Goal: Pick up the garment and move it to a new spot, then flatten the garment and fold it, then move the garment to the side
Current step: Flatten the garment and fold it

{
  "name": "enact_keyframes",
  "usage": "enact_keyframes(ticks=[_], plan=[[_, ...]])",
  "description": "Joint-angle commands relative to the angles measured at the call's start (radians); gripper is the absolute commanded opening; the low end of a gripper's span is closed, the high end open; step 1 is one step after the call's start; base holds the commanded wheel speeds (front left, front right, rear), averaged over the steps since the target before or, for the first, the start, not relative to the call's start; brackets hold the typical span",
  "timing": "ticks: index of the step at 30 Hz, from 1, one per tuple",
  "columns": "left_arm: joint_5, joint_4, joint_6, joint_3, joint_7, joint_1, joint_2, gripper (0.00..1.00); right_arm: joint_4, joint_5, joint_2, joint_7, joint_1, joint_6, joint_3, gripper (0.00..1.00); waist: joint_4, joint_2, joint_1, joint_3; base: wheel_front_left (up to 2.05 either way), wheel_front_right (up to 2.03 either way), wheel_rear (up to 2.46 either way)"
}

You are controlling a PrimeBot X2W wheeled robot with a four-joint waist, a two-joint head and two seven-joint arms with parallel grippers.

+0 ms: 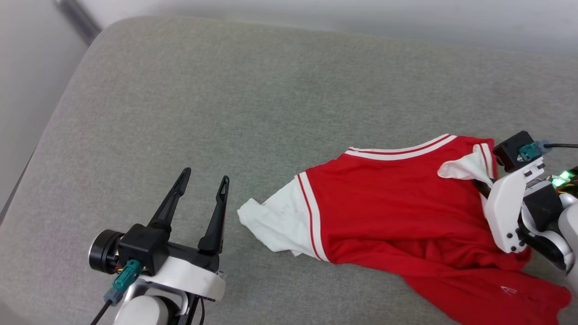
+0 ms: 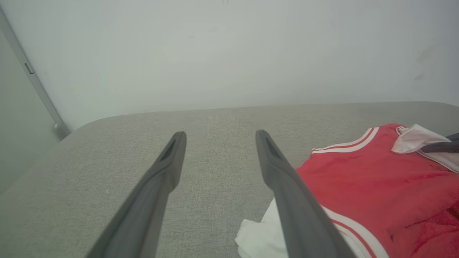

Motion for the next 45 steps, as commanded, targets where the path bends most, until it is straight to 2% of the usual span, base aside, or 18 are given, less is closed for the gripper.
enact_keyframes(ticks=[1, 7, 11, 15, 19, 24, 25, 26, 27, 32, 36, 40, 45], plan=[[0.007, 0.003, -0.007, 0.008, -0.002, 0.011, -0.004, 1.00, -0.006, 0.017, 0.014, -0.012, 0.013, 0.000, -0.010, 0.00, -0.021, 0.0000, -0.0001, -0.020, 0.00, 0.00, 0.00], [0.019, 0.015, -0.028, 0.042, -0.002, 0.042, -0.011, 1.00, -0.077, 0.109, 0.042, -0.055, 0.071, 0.000, -0.104, 0.00, -0.091, 0.0000, -0.0001, -0.075, 0.00, 0.00, 0.00], [0.026, 0.014, -0.036, 0.063, -0.002, 0.062, -0.010, 1.00, -0.119, 0.177, 0.051, -0.054, 0.133, 0.000, -0.206, 0.00, -0.142, 0.0000, -0.0001, -0.091, 0.00, 0.00, 0.00], [0.045, 0.015, -0.046, 0.063, -0.002, 0.063, -0.007, 1.00, -0.127, 0.194, 0.045, -0.067, 0.214, 0.000, -0.304, 0.00, -0.173, 0.0000, -0.0001, -0.084, 0.00, 0.00, 0.00], [0.056, 0.017, -0.054, 0.059, -0.002, 0.050, -0.013, 1.00, -0.096, 0.231, 0.072, -0.084, 0.269, 0.000, -0.409, 0.00, -0.194, 0.0000, -0.0001, -0.058, 0.00, 0.00, 0.00], [0.063, 0.025, -0.063, 0.056, -0.002, 0.028, -0.014, 1.00, 0.025, 0.201, 0.083, -0.127, 0.291, 0.000, -0.491, 0.00, -0.199, 0.0000, -0.0001, -0.027, 0.00, 0.00, 0.00], [0.065, 0.027, -0.065, 0.055, -0.002, 0.023, -0.015, 1.00, 0.056, 0.186, 0.083, -0.139, 0.289, 0.000, -0.502, 0.11, -0.198, 0.0000, -0.0001, -0.023, 0.00, 0.00, 0.00], [0.067, 0.029, -0.068, 0.054, -0.002, 0.020, -0.017, 1.00, 0.091, 0.165, 0.081, -0.152, 0.285, 0.000, -0.518, 0.71, -0.197, 0.0000, -0.0001, -0.020, 0.00, 0.00, 0.00], [0.069, 0.030, -0.070, 0.054, -0.002, 0.016, -0.018, 1.00, 0.124, 0.145, 0.081, -0.165, 0.277, 0.000, -0.530, 1.00, -0.197, 0.0000, -0.0001, -0.018, 0.00, 0.00, 0.00], [0.069, 0.044, -0.071, 0.060, -0.003, 0.012, -0.018, 1.00, 0.238, 0.045, 0.096, -0.233, 0.238, 0.000, -0.578, 1.00, -0.203, 0.0000, -0.0001, -0.020, 0.00, 0.00, 0.00], [0.058, 0.054, -0.069, 0.074, -0.003, 0.023, -0.023, 1.00, 0.261, -0.011, 0.096, -0.273, 0.225, 0.000, -0.599, 1.00, -0.216, 0.0000, -0.0001, -0.045, 0.00, 0.00, 0.00], [0.043, 0.052, -0.069, 0.099, -0.003, 0.038, -0.032, 1.00, 0.184, -0.046, 0.090, -0.345, 0.235, 0.000, -0.583, 1.00, -0.230, 0.0000, -0.0001, -0.079, 0.00, 0.00, 0.00], [0.012, 0.040, -0.080, 0.123, -0.003, 0.069, -0.049, 1.00, 0.020, -0.081, 0.104, -0.445, 0.281, 0.000, -0.586, 1.00, -0.250, 0.0000, -0.0001, -0.112, 0.00, 0.00, 0.00]])
